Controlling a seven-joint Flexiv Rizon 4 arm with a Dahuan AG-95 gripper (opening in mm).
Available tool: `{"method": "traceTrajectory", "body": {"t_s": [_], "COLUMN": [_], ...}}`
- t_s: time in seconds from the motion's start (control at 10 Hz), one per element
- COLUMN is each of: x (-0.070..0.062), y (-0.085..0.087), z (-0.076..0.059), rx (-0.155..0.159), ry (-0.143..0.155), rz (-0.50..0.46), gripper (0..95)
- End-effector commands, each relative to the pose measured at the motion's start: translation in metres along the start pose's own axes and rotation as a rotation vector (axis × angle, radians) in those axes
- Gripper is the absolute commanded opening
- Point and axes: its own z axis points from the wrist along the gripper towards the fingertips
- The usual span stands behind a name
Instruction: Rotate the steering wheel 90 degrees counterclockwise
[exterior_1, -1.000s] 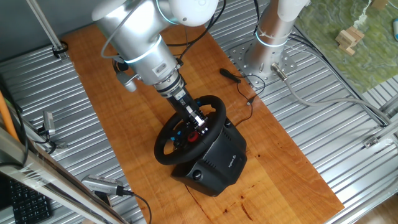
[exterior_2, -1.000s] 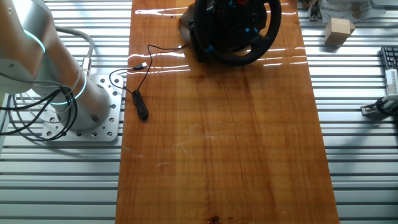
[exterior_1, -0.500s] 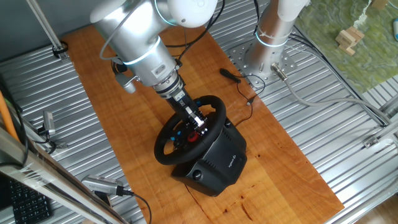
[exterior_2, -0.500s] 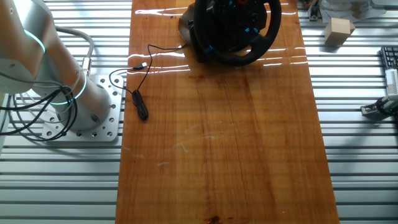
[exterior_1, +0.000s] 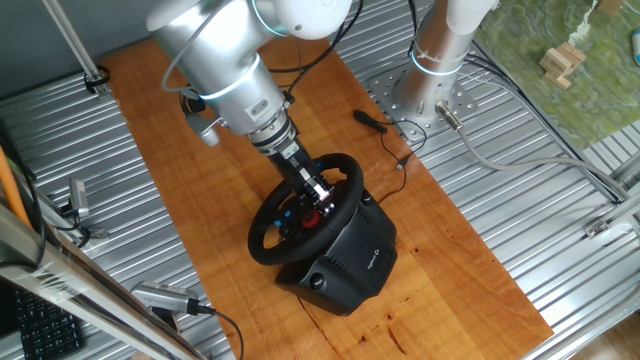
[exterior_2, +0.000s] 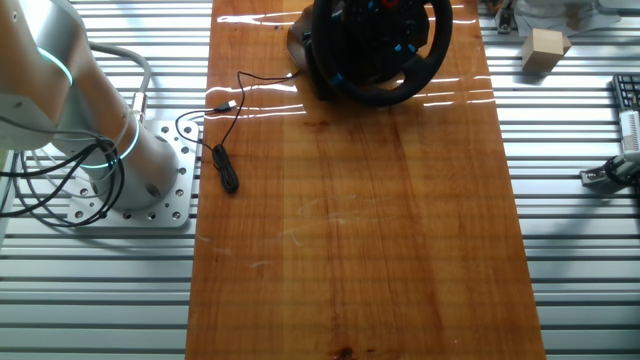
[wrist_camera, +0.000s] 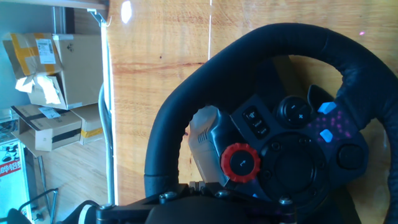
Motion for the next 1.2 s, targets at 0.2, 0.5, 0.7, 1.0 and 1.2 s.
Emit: {"method": "traceTrajectory", "body": {"t_s": [0.2,0.5,0.7,1.0,1.2], "x": [0.005,0.011,0.016,0.021,0.023], "y": [-0.001,-0.004,-0.007,-0.010,-0.012], "z": [-0.001,0.001,0.003,0.005,0.003], "rx": [0.001,0.003,0.003,0.007,0.006], "ry": [-0.001,-0.005,-0.006,-0.006,-0.002], "rz": [0.000,-0.011,-0.020,-0.028,-0.035], "gripper": [0.0,0.0,0.0,0.0,0.0]}}
